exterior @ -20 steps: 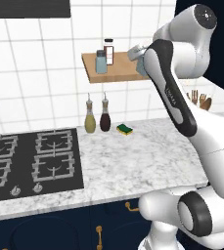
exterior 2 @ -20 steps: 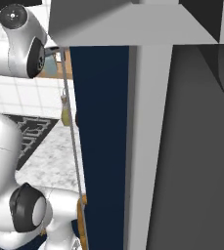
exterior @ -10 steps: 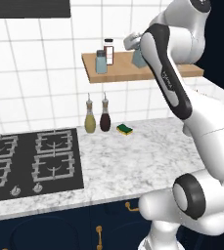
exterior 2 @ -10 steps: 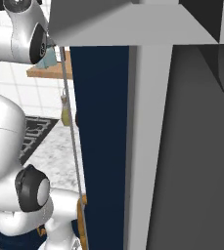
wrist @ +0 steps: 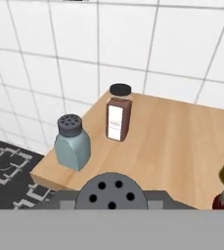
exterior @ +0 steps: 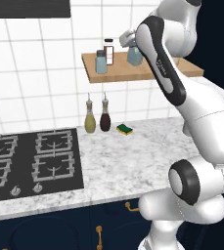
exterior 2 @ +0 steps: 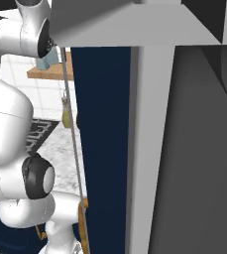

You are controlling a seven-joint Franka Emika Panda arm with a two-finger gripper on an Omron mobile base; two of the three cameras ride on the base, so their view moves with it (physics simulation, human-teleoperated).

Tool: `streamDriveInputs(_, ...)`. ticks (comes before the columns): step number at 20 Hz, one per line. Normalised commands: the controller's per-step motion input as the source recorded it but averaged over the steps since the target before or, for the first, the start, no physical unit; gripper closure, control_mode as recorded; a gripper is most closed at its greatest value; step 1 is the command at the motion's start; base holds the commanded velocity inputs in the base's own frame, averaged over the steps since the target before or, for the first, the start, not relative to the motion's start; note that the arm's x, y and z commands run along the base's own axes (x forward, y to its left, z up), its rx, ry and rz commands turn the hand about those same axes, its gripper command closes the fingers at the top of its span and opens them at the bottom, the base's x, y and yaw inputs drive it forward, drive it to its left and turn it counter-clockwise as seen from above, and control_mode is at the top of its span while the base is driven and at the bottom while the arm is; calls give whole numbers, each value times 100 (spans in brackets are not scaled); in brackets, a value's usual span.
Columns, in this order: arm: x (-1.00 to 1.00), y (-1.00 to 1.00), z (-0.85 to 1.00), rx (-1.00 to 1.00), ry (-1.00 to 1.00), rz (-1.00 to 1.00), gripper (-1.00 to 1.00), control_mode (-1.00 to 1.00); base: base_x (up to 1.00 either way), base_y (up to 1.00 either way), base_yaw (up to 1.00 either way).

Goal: Put the shaker and condiment bottle from the counter next to their counterparts in the cabinet.

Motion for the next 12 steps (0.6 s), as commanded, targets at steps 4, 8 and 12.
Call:
streamDriveInputs(4, 2, 0, -38, 0, 1, 10, 100, -100, 0, 0, 0)
streamDriveInputs(8, 14, 1, -37, 0, 0, 10, 100, -100, 0, 0, 0)
streamDriveInputs(12, 41, 8, -1, 2, 0, 6, 100, -100, 0, 0, 0)
